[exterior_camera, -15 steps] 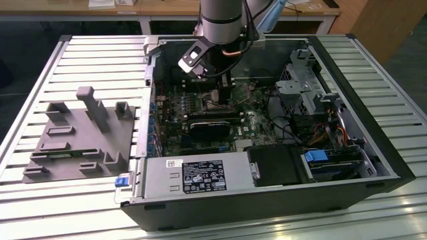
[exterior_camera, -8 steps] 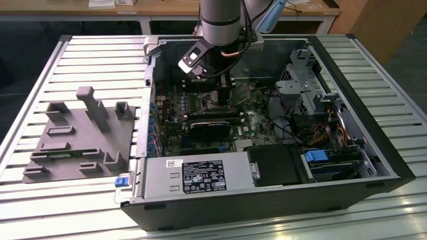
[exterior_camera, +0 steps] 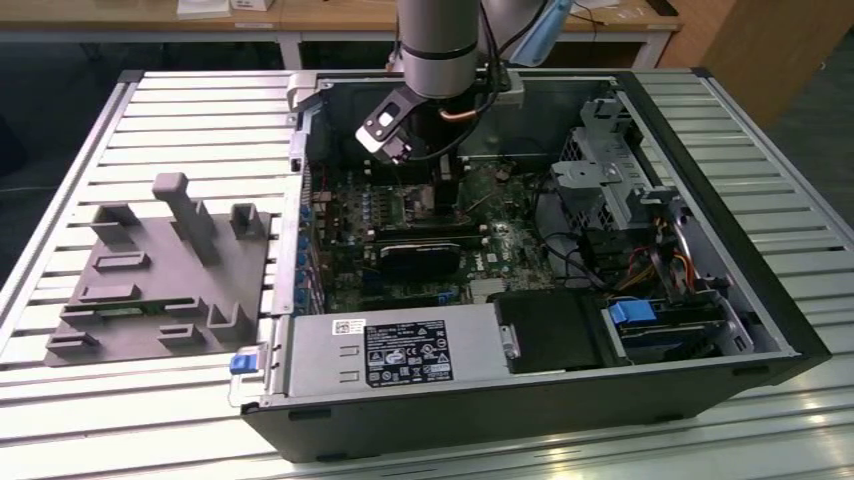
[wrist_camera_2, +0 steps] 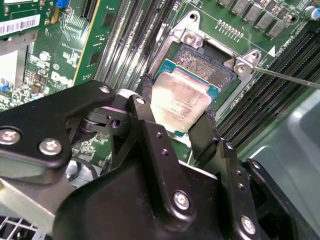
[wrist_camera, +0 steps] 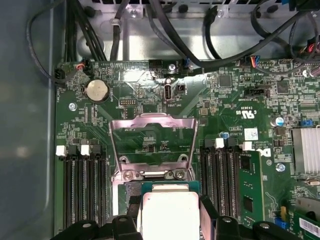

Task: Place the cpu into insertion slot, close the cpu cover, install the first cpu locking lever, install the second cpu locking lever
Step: 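Place the cpu into insertion slot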

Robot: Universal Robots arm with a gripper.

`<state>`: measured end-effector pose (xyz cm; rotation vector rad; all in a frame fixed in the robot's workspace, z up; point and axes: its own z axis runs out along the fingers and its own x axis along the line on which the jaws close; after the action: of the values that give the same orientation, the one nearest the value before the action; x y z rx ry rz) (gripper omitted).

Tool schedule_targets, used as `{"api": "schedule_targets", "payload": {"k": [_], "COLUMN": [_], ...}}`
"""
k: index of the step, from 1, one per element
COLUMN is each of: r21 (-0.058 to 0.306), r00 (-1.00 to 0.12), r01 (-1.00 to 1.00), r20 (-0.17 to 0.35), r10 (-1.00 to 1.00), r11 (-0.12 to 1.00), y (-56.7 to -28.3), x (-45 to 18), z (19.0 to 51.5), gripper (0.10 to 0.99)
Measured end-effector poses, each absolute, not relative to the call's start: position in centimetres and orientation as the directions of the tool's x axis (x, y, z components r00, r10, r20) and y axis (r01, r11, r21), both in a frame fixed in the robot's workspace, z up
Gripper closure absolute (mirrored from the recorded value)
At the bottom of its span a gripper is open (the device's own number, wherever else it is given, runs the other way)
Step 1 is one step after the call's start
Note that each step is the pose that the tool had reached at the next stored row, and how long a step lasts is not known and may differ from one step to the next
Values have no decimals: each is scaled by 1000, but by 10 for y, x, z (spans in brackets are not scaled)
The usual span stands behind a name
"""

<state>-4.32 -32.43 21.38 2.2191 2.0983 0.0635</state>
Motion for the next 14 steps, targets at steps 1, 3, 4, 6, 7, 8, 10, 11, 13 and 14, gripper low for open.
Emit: {"api": "schedule_targets", "payload": {"k": [1, 3, 4, 6, 7, 8, 10, 11, 13, 14], "r21": [91, 91, 91, 91, 91, 91, 91, 91, 91, 91], "r00": [57, 56, 56, 56, 56, 56, 56, 56, 56, 56], "r01": [994, 994, 994, 994, 994, 994, 994, 994, 994, 994], "r20": [-28, -20, -18, -16, -16, -16, -16, -15, -14, -13], "r10": [998, 998, 998, 998, 998, 998, 998, 998, 998, 998], "r11": [-54, -54, -54, -54, -54, -54, -54, -54, -54, -54], "y": [-324, -324, -324, -324, -324, -324, -324, -324, -324, -324], "x": [-43, -44, -44, -44, -45, -45, -47, -48, -48, -49], "z": [213, 212, 211, 210, 210, 209, 208, 207, 206, 206], "gripper": [545, 545, 545, 545, 545, 545, 545, 545, 545, 545]}}
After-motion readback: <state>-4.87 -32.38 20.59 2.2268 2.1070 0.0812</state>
